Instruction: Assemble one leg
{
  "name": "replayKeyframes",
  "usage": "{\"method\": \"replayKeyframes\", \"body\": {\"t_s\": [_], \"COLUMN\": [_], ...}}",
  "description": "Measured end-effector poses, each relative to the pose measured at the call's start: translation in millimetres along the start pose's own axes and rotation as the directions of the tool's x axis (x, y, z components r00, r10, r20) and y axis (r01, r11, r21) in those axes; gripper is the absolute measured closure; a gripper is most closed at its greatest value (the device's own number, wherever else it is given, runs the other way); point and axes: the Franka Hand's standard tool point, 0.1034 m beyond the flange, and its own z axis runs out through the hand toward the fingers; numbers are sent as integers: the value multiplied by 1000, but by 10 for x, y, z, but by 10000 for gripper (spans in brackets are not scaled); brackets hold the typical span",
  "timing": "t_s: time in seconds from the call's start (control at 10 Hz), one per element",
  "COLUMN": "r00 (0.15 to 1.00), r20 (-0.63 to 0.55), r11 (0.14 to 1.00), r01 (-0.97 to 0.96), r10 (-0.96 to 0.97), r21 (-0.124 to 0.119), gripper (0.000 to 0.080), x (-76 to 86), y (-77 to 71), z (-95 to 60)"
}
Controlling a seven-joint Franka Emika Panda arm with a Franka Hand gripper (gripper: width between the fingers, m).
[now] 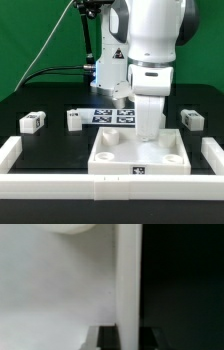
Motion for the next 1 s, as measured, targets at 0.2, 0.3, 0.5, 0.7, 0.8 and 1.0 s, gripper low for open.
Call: {"method": "replayKeyframes", "body": {"t_s": [0.2,0.3,0.5,0.7,0.8,1.0], "r00": [1000,1000,1000,1000,1000,1000], "r20": [-9,-14,-20,-16,-15,-15], "r11": [1000,1000,999,999,1000,1000], "r01": [15,11,20,18,18,17], "r10": [-15,-11,-21,-19,-19,-17], "r21": [-9,-18,-33,-27,-24,-24], "gripper": [735,735,735,735,735,629], "x": [140,232,363,398,396,390], "y": [60,127,234,250,251,249], "z": [-4,-15,-27,-27,-29,-26]}}
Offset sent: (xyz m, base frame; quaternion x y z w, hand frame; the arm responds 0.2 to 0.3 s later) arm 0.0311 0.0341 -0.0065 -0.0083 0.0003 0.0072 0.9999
